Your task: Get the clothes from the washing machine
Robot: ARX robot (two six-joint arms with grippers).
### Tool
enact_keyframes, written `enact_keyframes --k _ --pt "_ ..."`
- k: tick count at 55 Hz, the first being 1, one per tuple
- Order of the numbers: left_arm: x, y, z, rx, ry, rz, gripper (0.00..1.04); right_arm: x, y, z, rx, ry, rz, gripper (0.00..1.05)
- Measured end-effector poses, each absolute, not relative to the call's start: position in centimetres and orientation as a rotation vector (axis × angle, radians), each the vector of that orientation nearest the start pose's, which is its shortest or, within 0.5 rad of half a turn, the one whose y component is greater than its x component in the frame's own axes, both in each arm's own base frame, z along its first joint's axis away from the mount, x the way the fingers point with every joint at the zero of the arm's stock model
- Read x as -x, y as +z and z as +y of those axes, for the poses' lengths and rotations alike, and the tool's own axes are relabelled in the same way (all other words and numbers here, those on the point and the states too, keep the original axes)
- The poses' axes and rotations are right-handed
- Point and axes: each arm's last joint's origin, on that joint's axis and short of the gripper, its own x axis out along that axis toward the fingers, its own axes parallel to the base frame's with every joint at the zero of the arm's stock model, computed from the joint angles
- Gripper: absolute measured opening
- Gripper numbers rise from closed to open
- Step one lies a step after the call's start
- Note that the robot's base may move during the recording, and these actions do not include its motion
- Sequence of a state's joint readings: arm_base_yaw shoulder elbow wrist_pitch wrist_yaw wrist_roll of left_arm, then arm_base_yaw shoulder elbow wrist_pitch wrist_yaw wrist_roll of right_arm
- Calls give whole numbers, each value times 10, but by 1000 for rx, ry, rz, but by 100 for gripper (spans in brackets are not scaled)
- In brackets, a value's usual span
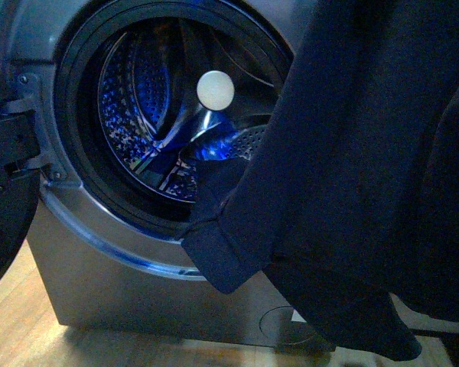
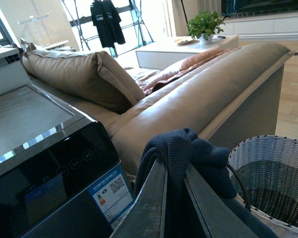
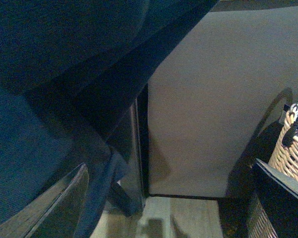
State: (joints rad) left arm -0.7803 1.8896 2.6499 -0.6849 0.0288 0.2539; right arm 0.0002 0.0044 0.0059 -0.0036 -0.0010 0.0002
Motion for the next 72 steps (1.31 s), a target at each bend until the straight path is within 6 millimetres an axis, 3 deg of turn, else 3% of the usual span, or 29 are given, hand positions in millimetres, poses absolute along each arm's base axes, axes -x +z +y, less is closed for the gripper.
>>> enact_keyframes --k 7,13,20,34,45,59,72 --pt "-241 571 -241 -217 -799 -161 6 -98 166 0 -24 34 -11 97" --pt "-242 570 -242 -218 -799 -158 6 -99 188 -2 -186 355 -177 97" --pt "-243 569 -243 -220 -800 -154 6 -97 200 0 -299 594 -196 97" --pt "-242 571 -242 -216 -800 -163 6 -114 243 7 -294 615 -290 97" --pt "-242 572 -242 -215 -799 -165 6 -172 252 21 -178 547 -308 97" --pt "-243 571 -243 -217 -799 -160 6 -249 231 45 -112 475 -194 97" --pt "-243 570 -243 -218 -798 -158 6 -270 231 72 -131 498 -206 97"
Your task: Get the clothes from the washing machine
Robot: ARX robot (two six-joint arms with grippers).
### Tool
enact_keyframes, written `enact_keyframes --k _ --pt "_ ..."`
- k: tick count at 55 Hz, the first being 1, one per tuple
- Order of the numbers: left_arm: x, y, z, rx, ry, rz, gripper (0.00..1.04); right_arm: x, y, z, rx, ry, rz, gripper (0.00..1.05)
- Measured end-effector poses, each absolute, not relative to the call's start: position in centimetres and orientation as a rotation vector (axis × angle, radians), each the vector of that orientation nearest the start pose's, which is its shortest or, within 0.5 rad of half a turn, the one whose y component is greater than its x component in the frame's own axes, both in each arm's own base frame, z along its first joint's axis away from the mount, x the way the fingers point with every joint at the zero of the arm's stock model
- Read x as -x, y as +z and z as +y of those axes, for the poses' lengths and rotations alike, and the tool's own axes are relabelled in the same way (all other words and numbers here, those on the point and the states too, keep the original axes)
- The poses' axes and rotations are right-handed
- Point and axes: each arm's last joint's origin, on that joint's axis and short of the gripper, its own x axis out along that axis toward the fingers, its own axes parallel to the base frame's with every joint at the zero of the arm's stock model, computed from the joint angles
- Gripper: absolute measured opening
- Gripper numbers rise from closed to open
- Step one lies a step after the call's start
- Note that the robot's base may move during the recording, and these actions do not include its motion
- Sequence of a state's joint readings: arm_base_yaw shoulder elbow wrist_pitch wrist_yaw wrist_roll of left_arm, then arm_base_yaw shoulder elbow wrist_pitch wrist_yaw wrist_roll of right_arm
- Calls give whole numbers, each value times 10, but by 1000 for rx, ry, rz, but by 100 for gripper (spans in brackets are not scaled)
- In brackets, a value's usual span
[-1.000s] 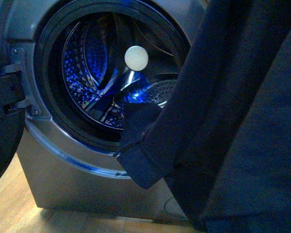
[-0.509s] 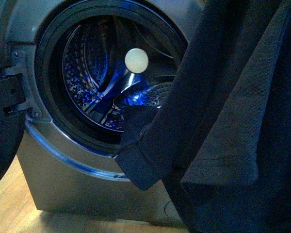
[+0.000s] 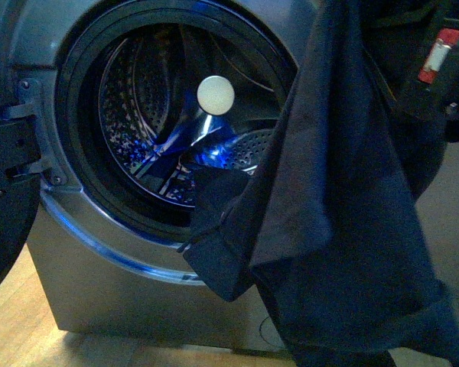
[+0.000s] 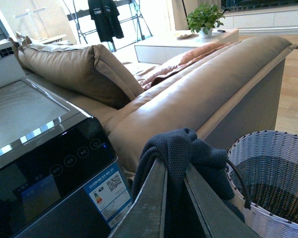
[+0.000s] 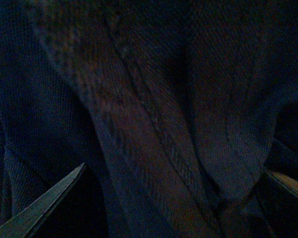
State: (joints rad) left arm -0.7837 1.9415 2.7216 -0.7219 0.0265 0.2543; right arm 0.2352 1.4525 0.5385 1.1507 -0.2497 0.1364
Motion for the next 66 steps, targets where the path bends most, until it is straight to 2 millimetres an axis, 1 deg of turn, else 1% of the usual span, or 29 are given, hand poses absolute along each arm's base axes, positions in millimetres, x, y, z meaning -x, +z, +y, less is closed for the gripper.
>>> enact_keyframes --k 6,15,33,37,41,42,47,51,53,56,58,59,60,61,64,66 --pt "-243 571 -243 -217 -798 -160 6 -276 237 80 -162 504 -237 97" --pt "-242 571 -243 -216 -796 -162 6 -279 248 89 -219 525 -263 97" --pt "-241 573 -241 -213 -795 -171 6 -296 259 106 -270 504 -331 96" --pt "-241 574 -241 -212 -795 -172 6 -299 261 110 -276 488 -344 86" --pt "-240 574 -241 -213 -794 -171 6 -301 262 113 -265 472 -352 72" --pt "-240 574 -241 -213 -794 -171 6 -301 262 113 -258 468 -355 67" --pt "-241 574 -241 -214 -794 -169 6 -300 264 111 -237 450 -385 49" --pt "-241 573 -241 -214 -794 -167 6 -298 264 106 -226 433 -403 41" --pt "-241 573 -241 -214 -795 -167 11 -296 264 102 -215 422 -416 35" --pt "-241 573 -241 -214 -795 -168 21 -292 265 94 -190 397 -445 26" --pt "-241 573 -241 -214 -795 -169 24 -290 266 90 -177 383 -458 23" --pt "-241 574 -241 -213 -795 -169 26 -288 267 86 -165 370 -475 19" --pt "-241 574 -241 -213 -795 -169 29 -287 267 84 -152 361 -484 19" --pt "-240 574 -241 -213 -795 -171 33 -285 269 81 -134 348 -501 14" --pt "-240 575 -240 -211 -795 -175 44 -283 271 74 -102 320 -525 6" --pt "-239 576 -239 -210 -794 -179 53 -282 272 69 -85 304 -534 5"
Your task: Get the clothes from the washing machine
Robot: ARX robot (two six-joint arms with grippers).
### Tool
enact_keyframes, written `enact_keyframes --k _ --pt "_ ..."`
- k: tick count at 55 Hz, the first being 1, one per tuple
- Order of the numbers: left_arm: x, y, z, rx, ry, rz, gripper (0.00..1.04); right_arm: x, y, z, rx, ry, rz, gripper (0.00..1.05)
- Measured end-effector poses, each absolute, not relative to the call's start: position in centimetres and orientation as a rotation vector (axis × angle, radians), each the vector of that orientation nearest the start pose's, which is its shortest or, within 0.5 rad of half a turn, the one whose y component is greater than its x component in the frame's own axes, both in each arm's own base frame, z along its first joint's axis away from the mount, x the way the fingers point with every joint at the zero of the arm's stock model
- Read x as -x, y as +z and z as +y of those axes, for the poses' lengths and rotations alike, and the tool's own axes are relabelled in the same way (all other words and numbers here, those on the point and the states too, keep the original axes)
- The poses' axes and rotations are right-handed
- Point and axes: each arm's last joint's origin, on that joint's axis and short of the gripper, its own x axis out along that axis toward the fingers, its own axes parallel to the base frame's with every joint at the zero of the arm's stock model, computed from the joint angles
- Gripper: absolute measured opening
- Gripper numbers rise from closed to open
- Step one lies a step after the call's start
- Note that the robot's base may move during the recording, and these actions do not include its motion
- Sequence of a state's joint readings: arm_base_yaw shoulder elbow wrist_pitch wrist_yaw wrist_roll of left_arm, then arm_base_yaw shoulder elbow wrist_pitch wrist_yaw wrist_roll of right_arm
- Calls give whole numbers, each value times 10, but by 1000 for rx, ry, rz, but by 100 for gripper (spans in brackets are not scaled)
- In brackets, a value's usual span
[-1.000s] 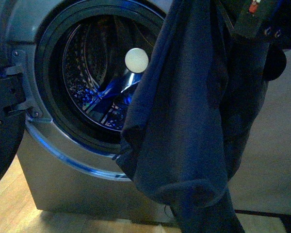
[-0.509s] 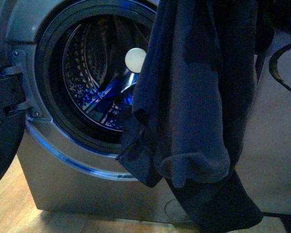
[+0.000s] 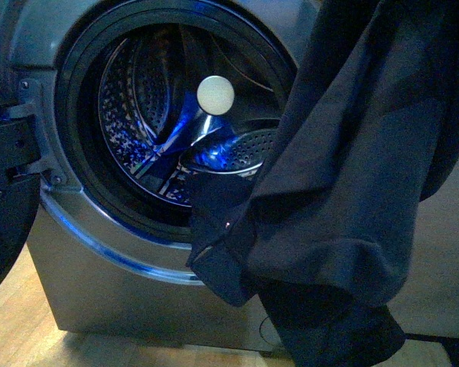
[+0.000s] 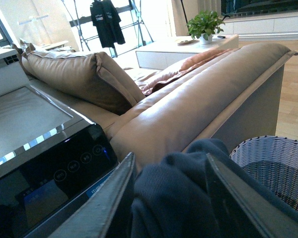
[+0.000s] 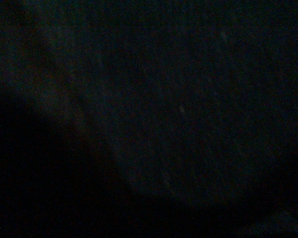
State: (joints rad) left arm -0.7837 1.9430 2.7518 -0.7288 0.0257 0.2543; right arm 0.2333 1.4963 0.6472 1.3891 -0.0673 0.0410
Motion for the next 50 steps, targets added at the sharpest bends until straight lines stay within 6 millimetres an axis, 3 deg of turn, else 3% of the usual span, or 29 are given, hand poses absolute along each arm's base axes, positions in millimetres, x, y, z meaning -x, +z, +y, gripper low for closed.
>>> enact_keyframes --k 5,15,25,29,39,50 --pt "-239 576 -239 -209 -794 -180 72 -274 284 47 22 299 -584 5" --pt "-239 577 -238 -209 -791 -182 100 -238 346 -16 163 142 -775 5" --pt "-239 576 -239 -209 -794 -182 99 -219 389 -64 246 58 -823 5" --pt "-238 576 -239 -208 -795 -182 98 -217 396 -79 255 53 -787 5" --pt "-239 576 -239 -209 -794 -181 98 -209 418 -141 211 -11 -596 5" --pt "-239 576 -239 -209 -794 -182 98 -205 428 -202 140 -130 -414 5"
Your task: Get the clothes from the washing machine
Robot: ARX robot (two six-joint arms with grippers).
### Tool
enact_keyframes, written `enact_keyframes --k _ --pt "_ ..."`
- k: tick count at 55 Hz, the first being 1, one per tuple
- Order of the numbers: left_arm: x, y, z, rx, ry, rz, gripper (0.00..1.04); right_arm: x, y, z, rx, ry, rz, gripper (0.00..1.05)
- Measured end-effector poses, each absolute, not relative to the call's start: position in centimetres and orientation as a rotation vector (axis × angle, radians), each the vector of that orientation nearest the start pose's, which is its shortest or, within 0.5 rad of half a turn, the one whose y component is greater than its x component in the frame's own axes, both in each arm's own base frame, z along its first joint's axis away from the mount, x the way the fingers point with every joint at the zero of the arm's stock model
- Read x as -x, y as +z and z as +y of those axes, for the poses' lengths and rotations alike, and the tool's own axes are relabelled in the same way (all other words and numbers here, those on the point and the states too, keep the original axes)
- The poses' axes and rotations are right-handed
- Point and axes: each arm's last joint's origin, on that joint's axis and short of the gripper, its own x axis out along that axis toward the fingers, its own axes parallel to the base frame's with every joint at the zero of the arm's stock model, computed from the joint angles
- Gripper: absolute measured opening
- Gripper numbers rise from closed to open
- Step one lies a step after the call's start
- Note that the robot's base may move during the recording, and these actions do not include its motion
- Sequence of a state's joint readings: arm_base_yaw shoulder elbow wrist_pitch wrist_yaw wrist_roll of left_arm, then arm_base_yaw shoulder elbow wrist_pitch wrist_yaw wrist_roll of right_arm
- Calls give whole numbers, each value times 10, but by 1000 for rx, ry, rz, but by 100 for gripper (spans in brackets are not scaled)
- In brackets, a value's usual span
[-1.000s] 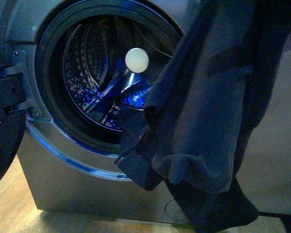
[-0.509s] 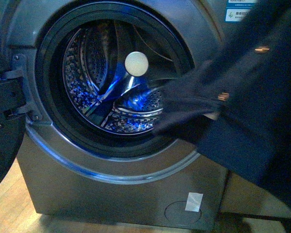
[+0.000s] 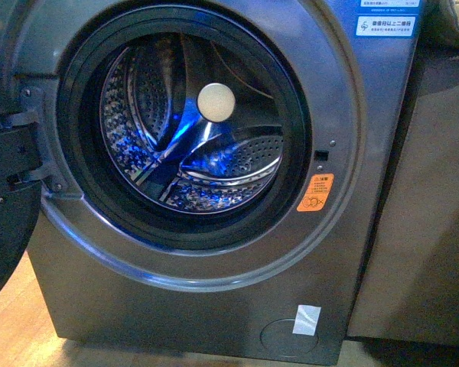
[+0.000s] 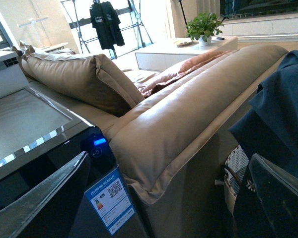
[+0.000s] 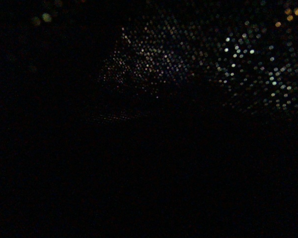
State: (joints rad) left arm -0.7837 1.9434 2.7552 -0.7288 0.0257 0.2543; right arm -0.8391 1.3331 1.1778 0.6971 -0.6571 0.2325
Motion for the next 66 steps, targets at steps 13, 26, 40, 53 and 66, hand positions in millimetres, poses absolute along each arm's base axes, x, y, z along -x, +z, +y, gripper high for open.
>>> enact_keyframes --k 13,26,40,53,66 --pt "-239 576 -239 -209 -794 -181 98 -200 412 -282 45 -329 -239 5" --pt "-239 576 -239 -209 -794 -182 98 -196 364 -353 -123 -456 13 5" --pt "-239 576 -239 -209 -794 -182 98 -191 274 -393 -409 -444 299 15" --pt "-239 576 -239 -209 -794 -182 98 -192 235 -386 -589 -334 424 52" --pt "-239 576 -239 -209 -794 -182 98 -203 200 -360 -536 -297 615 93"
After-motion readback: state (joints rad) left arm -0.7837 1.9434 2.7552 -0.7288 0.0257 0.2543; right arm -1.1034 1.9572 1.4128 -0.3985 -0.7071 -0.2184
